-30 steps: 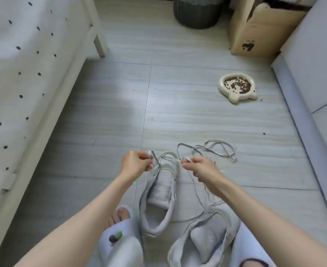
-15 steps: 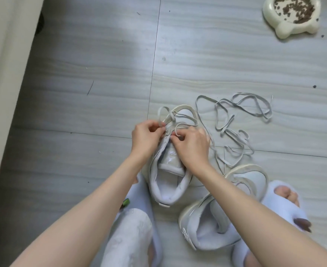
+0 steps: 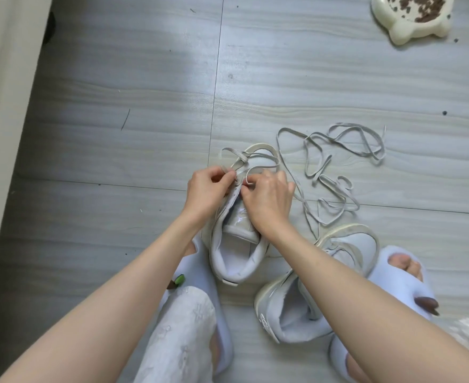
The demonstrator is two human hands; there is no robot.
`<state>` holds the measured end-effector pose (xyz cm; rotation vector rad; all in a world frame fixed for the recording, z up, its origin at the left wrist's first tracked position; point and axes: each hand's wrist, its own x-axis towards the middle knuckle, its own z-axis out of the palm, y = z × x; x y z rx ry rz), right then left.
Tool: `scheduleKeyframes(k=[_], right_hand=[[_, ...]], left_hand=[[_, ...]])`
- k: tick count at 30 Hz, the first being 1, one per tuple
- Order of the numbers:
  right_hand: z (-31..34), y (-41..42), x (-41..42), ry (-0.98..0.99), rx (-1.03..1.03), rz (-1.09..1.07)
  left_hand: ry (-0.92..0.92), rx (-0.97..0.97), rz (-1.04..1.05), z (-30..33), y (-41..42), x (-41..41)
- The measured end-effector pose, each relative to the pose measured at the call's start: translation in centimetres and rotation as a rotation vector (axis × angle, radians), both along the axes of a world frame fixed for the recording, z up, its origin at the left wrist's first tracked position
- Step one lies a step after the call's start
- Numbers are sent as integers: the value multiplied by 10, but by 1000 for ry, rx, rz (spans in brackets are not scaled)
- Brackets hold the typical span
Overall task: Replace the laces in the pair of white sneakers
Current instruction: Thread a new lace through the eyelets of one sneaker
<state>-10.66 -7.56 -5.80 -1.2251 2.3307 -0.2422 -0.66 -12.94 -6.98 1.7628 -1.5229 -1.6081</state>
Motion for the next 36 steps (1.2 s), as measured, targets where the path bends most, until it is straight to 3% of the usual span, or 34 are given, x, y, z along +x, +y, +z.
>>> scheduleKeyframes(k=[7,9,15,22,28,36], right_hand=[[-2,-7,-3,-119,4,166],[-1,-5,-1,-132,19,264],[1,1,-1,-200,31,384],[4,14,-19,-286,54,295],[24,25,-47,-299,74,319],[24,58,-118,-183,146,138]], left_hand=[[404,140,335,12,-11,4],[446,148,353,17,-14,10],[122,69,-41,22,4,26],[-297,-50,-251,12,36,22],[-295,-27,-151,17,38,23],[-249,-58,-144,15,38,26]])
